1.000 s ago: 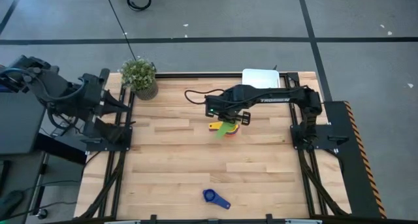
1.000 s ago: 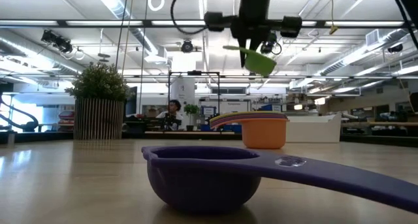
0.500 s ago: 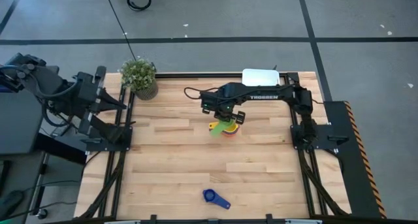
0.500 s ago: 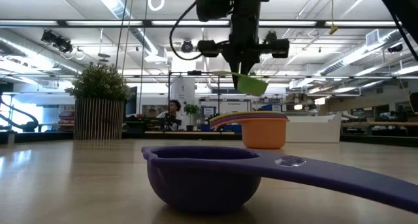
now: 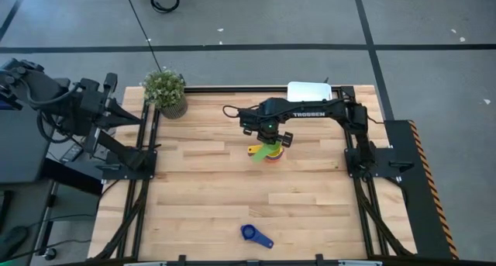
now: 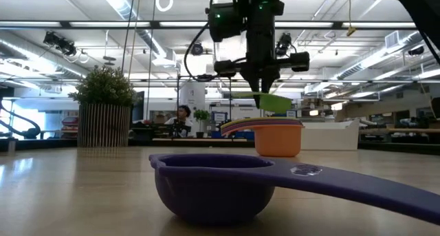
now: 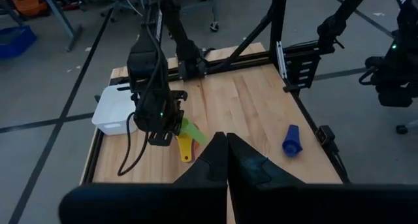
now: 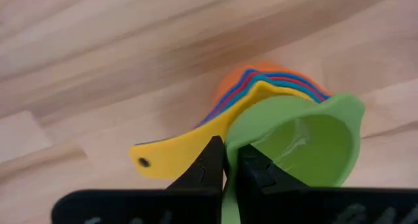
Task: Nest measuring cups in basket
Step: Stack the green measuring cup on top of the yellow measuring cup
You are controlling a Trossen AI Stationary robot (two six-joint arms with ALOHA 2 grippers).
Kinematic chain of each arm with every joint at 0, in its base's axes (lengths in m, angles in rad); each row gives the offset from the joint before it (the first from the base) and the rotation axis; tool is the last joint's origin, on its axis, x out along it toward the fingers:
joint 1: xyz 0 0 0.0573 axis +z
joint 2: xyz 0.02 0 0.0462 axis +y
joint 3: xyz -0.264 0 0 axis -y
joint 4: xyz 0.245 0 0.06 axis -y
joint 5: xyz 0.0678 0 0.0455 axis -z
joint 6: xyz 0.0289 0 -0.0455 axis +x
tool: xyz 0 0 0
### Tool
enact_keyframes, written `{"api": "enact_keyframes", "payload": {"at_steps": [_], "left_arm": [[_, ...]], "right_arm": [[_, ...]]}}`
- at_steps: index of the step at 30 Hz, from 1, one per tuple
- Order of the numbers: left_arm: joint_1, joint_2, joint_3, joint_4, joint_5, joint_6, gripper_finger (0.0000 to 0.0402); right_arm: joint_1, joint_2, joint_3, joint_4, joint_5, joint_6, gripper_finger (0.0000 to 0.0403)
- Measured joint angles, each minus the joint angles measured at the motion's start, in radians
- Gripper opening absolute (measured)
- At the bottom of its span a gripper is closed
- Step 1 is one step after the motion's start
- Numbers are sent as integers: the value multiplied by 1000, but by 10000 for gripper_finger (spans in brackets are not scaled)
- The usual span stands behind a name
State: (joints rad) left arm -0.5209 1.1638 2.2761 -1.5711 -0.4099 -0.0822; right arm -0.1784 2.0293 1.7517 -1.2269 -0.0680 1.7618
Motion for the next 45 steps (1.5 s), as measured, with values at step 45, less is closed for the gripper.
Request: {"api": "enact_keyframes", "payload": {"at_steps": [45], "left_arm": [[0, 0, 0, 0, 0, 27, 2]], "right_arm": [[-62, -3, -104, 99, -169, -142, 22]]}}
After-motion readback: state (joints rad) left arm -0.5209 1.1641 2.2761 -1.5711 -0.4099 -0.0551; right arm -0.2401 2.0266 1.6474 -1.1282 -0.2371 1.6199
